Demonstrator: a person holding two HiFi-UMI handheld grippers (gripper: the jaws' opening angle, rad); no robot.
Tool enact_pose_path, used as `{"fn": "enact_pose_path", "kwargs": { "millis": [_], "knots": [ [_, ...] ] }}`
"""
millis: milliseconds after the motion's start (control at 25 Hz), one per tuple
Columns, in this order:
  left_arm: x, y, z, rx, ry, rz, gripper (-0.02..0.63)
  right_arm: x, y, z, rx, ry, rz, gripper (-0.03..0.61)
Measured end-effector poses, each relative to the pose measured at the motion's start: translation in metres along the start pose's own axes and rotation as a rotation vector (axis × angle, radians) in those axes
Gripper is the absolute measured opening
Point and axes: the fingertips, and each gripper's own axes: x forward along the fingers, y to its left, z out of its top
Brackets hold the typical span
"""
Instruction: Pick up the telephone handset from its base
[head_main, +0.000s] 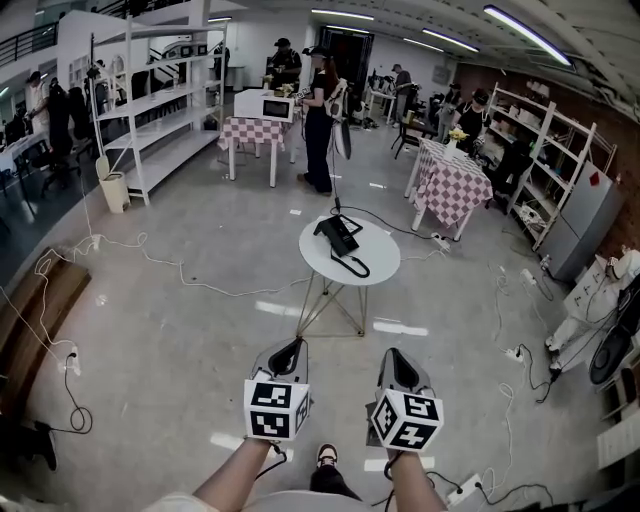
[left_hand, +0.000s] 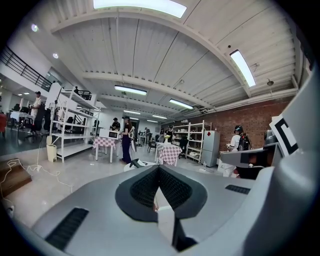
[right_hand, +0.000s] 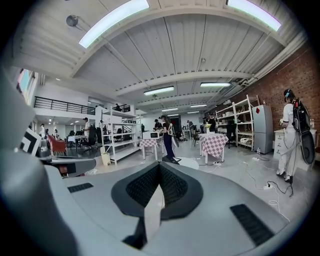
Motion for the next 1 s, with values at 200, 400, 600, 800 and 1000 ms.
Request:
{"fn": "enact_pose_path", "kwargs": {
  "millis": [200,400,600,800,1000],
  "knots": [
    [0.015,0.003,0.003,0.004,-0.005,0.008,0.015,0.016,-0.008,0.003,0.003,0.002,0.009,0.023],
    [0.033,0.004,0.0,-0.005,0.008,0.011,0.015,0.031,-0.017,0.002,0.008,0.013,0.011,0.023],
    [0.062,-0.003,0.004,0.004,0.017,0.013,0.015,0.053,-0.036,0.009,0.014,0.019,0.014,0.023],
    [0.093,-0.003,0.013,0.013,0.015,0.024,0.015,0.083,-0.054,0.02,0.022,0.013,0.02,0.023],
    [0.122,-0.006,0.019,0.024,0.015,0.034,0.015,0.107,-0.074,0.025,0.033,0.012,0.024,0.023]
  ]
}}
